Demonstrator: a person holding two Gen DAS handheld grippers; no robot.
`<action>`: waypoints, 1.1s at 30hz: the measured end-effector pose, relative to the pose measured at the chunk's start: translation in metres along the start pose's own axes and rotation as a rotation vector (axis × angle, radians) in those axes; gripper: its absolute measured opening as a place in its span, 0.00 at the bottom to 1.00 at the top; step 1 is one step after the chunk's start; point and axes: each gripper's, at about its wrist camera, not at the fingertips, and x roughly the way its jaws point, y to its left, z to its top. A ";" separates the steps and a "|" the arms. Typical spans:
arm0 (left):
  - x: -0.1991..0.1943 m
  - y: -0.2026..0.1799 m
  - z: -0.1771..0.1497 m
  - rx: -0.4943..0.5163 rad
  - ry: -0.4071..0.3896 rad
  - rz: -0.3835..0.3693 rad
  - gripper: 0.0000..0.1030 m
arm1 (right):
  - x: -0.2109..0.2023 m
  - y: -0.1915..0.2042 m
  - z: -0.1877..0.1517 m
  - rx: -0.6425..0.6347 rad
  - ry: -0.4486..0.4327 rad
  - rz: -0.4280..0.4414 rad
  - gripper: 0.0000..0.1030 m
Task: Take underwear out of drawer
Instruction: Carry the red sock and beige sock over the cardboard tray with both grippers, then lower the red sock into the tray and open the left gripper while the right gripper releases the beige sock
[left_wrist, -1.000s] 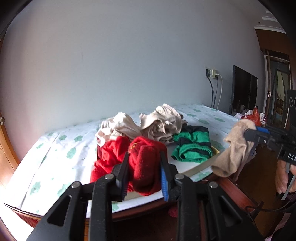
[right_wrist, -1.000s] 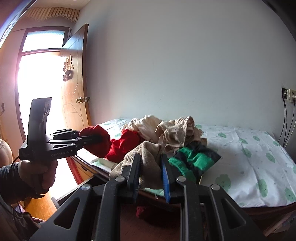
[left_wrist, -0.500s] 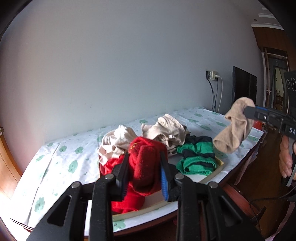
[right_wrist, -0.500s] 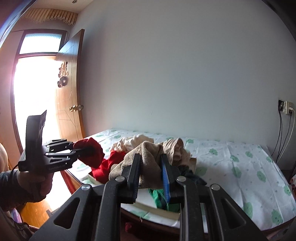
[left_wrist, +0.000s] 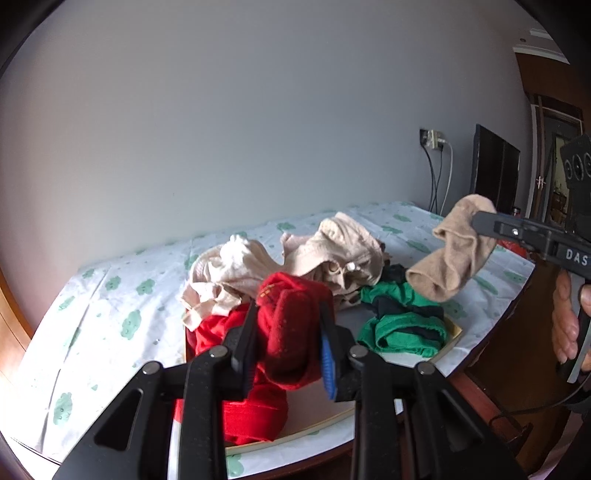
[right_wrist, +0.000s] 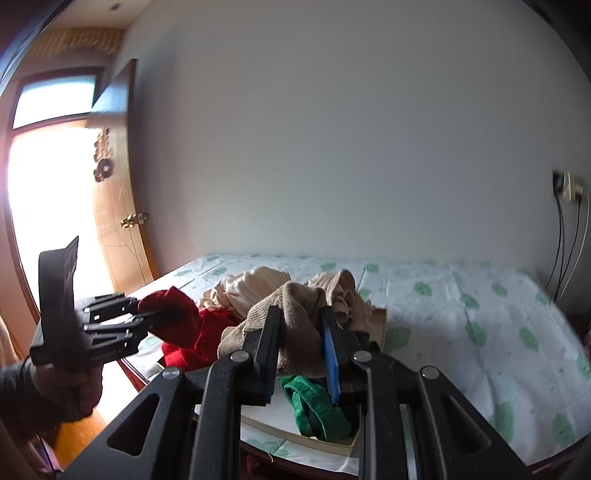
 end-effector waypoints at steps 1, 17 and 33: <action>0.003 0.001 -0.001 -0.003 0.008 -0.002 0.25 | 0.007 -0.002 -0.001 0.013 0.010 -0.001 0.23; 0.048 0.005 -0.016 -0.010 0.123 -0.037 0.25 | 0.086 -0.008 -0.016 0.071 0.157 0.003 0.23; 0.065 0.009 -0.026 -0.011 0.158 -0.042 0.25 | 0.106 -0.010 -0.027 0.076 0.198 -0.004 0.23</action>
